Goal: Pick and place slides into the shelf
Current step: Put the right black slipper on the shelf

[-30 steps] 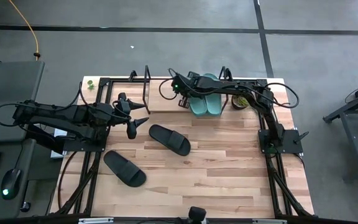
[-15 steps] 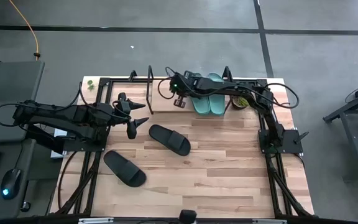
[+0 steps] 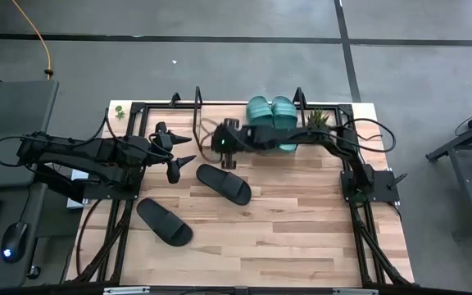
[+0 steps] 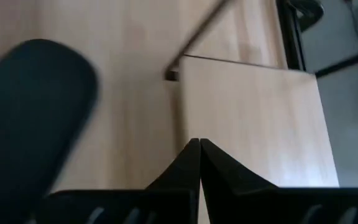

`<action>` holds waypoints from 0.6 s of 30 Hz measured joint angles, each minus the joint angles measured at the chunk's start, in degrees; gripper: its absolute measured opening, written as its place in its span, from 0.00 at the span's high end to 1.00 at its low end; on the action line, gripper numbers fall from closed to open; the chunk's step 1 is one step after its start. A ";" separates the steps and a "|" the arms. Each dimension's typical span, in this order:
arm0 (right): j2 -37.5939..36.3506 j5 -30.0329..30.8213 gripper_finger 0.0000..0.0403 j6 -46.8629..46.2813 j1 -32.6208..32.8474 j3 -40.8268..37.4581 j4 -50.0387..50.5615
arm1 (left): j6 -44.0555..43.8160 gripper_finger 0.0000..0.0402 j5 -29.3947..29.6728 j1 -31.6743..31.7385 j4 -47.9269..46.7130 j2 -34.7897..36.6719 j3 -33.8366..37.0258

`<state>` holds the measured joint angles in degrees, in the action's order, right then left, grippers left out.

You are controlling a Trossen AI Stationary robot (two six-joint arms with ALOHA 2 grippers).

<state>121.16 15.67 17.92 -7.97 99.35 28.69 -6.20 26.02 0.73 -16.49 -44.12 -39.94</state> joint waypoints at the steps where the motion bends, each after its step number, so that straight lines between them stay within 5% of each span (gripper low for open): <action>1: 0.00 1.11 1.00 0.02 1.12 0.00 0.45 | 0.00 0.32 0.00 0.00 -0.02 0.00 0.00; 18: -0.07 17.51 1.00 -6.88 18.12 0.00 8.14 | -0.17 0.32 -1.14 0.00 -4.03 3.88 0.02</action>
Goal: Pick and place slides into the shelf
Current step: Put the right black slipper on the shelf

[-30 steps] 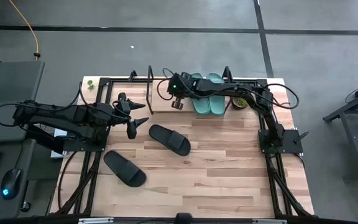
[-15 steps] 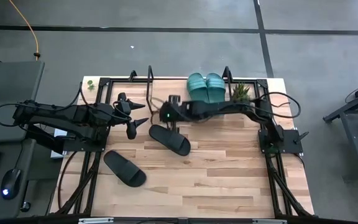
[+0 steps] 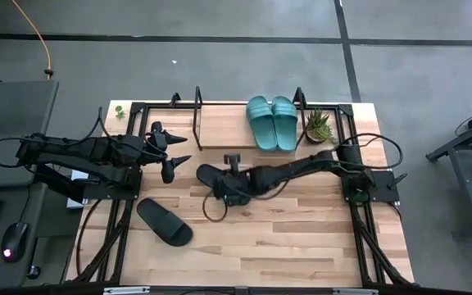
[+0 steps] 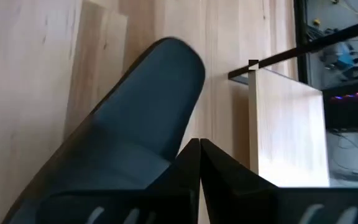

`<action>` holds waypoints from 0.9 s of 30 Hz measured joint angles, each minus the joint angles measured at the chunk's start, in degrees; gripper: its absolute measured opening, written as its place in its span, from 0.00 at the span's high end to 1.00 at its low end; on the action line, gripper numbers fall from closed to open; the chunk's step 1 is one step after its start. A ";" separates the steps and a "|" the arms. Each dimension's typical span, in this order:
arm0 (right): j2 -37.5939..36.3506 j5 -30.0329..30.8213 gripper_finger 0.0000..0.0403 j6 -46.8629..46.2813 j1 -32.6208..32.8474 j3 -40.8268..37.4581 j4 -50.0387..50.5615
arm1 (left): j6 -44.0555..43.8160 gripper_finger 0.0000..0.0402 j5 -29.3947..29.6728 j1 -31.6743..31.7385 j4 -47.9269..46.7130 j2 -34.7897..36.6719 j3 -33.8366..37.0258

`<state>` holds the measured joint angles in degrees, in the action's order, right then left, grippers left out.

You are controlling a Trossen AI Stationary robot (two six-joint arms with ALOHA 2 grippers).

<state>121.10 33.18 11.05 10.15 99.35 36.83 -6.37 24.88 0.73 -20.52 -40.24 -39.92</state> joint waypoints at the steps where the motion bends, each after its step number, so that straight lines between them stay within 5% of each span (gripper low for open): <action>1: 0.00 1.56 1.00 -0.84 0.83 0.00 0.74 | -0.08 0.32 0.00 0.00 -0.66 0.52 0.00; 15: -0.03 12.41 1.00 -9.23 10.35 -0.26 3.23 | -0.96 0.32 -0.02 -0.01 -3.71 3.40 -0.02; 22: -0.25 19.33 1.00 -12.68 14.51 -8.13 -0.46 | -0.96 0.32 -0.04 -0.02 -3.71 3.38 -0.02; 27: -1.81 19.51 1.00 -10.15 16.18 -16.32 -12.96 | -0.94 0.32 0.00 0.00 -3.28 3.38 -0.02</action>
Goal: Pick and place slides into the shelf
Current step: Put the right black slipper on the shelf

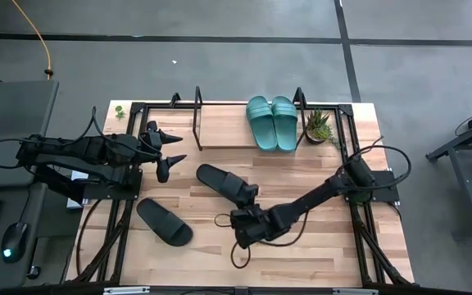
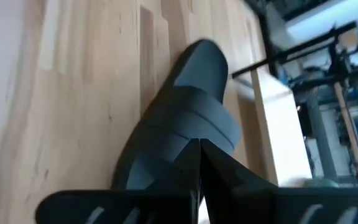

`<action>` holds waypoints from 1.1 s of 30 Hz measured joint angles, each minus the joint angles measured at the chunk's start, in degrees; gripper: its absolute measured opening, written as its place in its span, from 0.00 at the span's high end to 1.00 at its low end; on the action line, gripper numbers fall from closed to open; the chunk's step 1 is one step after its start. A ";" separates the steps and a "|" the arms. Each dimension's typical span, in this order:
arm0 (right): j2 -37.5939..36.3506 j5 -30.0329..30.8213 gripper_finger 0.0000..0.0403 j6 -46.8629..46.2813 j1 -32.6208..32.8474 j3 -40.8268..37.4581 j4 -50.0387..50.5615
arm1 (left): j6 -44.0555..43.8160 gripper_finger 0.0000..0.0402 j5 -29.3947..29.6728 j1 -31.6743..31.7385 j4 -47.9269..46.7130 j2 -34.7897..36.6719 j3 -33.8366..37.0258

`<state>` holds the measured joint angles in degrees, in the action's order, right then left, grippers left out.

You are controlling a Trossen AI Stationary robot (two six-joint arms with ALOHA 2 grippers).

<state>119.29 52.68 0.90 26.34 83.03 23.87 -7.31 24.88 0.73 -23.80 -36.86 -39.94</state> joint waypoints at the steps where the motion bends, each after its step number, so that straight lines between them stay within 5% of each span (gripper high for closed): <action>1: -0.56 0.50 1.00 1.78 0.35 -1.46 -2.96 | 0.17 0.32 0.02 0.00 0.23 0.00 0.00; 6: -5.82 0.94 1.00 4.53 0.83 -8.84 -12.16 | 0.88 0.32 0.04 0.00 0.50 0.00 0.00; 15: -12.41 -8.17 0.91 4.06 -2.63 -24.22 -30.09 | 0.94 0.32 0.15 0.00 0.49 0.00 0.00; 26: -12.83 -9.03 0.58 6.21 -3.47 -25.91 -29.31 | 1.07 0.32 0.17 0.00 0.90 0.00 0.00; 33: -12.83 -10.83 0.45 4.08 -5.78 -25.91 -28.73 | 1.07 0.32 0.17 0.00 0.92 0.00 0.00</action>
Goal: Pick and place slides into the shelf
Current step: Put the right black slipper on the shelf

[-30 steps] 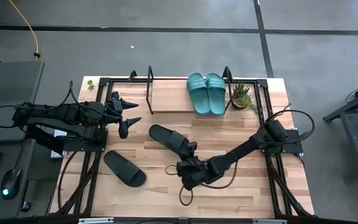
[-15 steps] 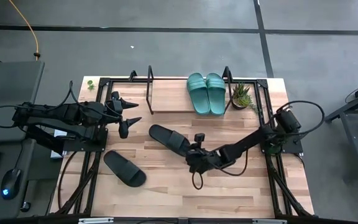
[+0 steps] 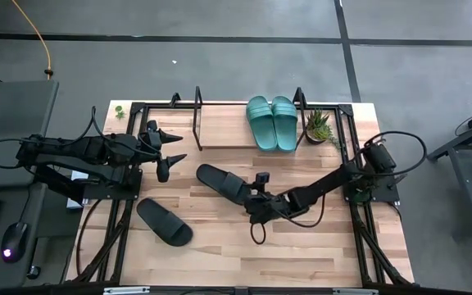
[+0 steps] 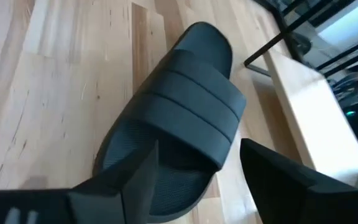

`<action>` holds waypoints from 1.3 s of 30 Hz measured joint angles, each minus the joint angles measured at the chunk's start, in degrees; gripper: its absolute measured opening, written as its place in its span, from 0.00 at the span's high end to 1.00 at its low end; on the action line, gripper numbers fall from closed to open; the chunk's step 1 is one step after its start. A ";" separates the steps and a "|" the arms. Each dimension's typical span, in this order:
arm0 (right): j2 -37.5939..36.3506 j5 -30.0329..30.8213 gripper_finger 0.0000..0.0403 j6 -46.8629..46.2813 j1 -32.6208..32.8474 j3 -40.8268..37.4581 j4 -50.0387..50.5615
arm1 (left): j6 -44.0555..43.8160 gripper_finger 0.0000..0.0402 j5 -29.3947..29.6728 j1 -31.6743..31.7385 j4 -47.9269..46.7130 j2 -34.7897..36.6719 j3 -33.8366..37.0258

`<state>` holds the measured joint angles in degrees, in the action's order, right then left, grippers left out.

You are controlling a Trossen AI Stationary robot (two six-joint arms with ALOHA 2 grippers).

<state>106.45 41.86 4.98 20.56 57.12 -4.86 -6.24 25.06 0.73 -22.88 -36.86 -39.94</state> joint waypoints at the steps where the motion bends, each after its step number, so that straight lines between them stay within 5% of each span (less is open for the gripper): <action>1: 0.02 -0.69 0.45 -0.03 -0.40 0.00 0.00 | -0.02 0.32 0.00 0.00 -0.01 0.00 0.00; 39: 4.72 -6.13 0.44 -1.98 -6.82 0.02 -5.08 | -0.02 0.32 0.02 0.00 -0.01 -0.02 0.00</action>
<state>111.18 35.73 3.01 13.74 57.14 -9.95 -6.26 25.08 0.73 -22.89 -36.88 -39.94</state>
